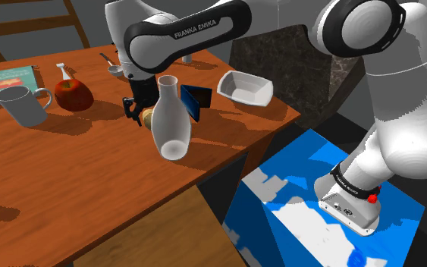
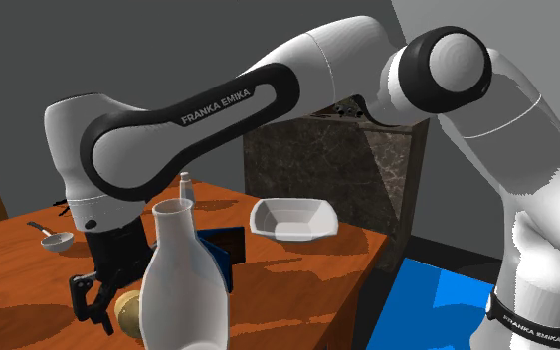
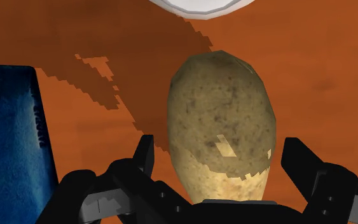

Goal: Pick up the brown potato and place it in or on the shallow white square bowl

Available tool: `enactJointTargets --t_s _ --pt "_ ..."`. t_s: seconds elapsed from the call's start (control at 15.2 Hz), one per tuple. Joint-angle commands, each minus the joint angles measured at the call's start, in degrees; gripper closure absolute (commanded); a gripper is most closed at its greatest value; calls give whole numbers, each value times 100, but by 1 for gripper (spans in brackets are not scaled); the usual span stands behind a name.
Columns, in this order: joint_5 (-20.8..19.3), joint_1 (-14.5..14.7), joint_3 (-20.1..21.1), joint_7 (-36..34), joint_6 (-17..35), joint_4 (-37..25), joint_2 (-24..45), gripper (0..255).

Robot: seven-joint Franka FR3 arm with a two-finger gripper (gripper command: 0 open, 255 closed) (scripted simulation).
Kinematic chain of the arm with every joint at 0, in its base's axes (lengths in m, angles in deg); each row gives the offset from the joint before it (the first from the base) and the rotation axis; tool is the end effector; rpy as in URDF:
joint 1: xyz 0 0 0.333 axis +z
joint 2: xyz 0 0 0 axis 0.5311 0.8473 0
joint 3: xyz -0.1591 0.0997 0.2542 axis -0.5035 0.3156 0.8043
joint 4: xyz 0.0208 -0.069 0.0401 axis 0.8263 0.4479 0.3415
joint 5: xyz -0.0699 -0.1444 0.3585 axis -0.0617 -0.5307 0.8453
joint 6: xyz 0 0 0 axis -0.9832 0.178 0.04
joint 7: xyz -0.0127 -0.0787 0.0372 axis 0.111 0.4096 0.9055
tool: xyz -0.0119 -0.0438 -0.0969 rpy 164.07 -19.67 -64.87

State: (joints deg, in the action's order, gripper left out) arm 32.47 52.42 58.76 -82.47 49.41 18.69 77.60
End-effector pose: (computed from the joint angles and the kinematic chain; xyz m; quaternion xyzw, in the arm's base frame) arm 0.5702 0.4380 0.3241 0.9956 -0.0582 -0.0717 0.0159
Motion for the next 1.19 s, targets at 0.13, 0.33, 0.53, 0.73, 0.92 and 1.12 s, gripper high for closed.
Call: enactJointTargets --t_s 0.13,0.33,0.53,0.73,0.92,1.12 --pt "-1 1 0 -1 3 1 2 0" --pt "-1 1 0 -1 3 1 2 255" --pt "-1 1 -1 -1 5 1 3 255" --pt "-1 0 -1 0 5 1 3 255" --pt "9 0 7 2 -55 -32 -26 255" --pt "36 3 26 10 -239 -146 -99 255"
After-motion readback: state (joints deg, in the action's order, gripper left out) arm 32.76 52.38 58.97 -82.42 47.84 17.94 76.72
